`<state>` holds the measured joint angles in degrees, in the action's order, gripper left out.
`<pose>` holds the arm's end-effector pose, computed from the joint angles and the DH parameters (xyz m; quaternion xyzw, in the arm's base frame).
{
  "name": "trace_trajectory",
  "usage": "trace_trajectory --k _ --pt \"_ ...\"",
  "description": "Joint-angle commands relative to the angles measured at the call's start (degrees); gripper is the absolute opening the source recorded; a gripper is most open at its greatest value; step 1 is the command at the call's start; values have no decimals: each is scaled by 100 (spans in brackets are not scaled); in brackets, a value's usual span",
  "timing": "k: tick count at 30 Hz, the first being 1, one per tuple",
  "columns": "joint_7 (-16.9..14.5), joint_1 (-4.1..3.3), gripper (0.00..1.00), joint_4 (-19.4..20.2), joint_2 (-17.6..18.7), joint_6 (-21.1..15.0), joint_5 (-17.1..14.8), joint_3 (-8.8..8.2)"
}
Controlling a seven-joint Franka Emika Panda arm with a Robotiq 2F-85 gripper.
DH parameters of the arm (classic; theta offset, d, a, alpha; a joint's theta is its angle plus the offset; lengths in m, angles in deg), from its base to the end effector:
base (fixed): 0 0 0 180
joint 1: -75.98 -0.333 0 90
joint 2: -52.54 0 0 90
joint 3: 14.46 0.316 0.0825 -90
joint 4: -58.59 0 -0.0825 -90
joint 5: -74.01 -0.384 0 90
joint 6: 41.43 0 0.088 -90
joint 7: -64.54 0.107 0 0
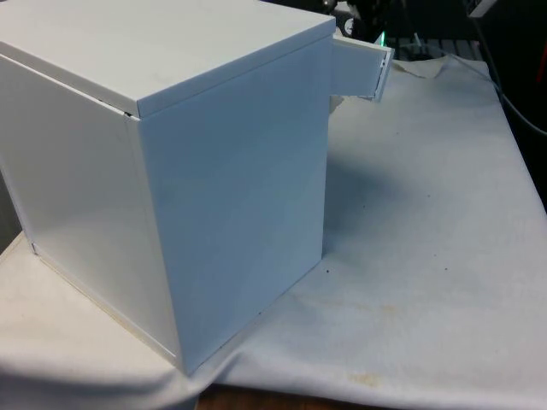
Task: Open the drawer, then close it.
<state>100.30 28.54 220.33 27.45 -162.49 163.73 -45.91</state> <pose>0.3483 0.0727 0.3062 0.8164 0.3495 0.1498 0.4346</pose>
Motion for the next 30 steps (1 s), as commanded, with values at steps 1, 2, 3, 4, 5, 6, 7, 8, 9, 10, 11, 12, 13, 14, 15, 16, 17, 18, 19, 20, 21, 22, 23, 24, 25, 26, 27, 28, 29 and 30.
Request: trace_trajectory --k 1,2,3,4,5,6,7,8,9,10,11,12,13,14,15,16,17,18,19,20,21,22,23,24,25,26,27,28,29,30 --pt "23 17 100 6 29 -109 74 -57" --pt "34 17 99 6 52 -132 92 -86" --pt "34 17 95 11 57 -143 103 -103" --pt "29 6 87 0 80 -63 40 -69" --pt "34 17 87 11 63 -143 109 -115" --pt "34 17 81 11 63 -149 109 -120" --pt "40 17 75 17 63 -149 115 -126" --pt "40 17 70 17 63 -155 115 -132" --pt "40 17 65 23 63 -155 120 -132" --pt "40 17 60 23 63 -155 120 -138" --pt "40 17 54 23 63 -155 120 -143" --pt "40 17 43 29 63 -160 126 -149" --pt "40 17 38 29 63 -160 126 -155" --pt "40 17 34 29 63 -160 126 -155" --pt "40 17 29 29 63 -166 126 -160" --pt "29 6 24 11 86 -80 46 -126" --pt "40 17 24 29 63 -166 126 -160" --pt "40 17 19 29 63 -166 126 -160" --pt "40 17 13 29 63 -166 126 -160" --pt "29 17 5 23 57 -155 126 -155" --pt "-23 40 0 -52 80 -195 132 -212" --pt "-40 46 0 -92 92 -206 132 -235" --pt "-69 52 0 -132 103 -223 138 -275" --pt "-34 17 0 -109 92 -92 57 -223" --pt "-97 46 0 -172 115 -241 138 -315" --pt "-120 40 0 -212 126 -264 138 -361" --pt "-149 40 0 -252 143 -298 143 -407" --pt "-189 40 0 -304 160 -332 143 -458" --pt "-235 34 0 -395 195 -395 149 -550" --pt "-258 29 0 -435 218 -424 149 -590"
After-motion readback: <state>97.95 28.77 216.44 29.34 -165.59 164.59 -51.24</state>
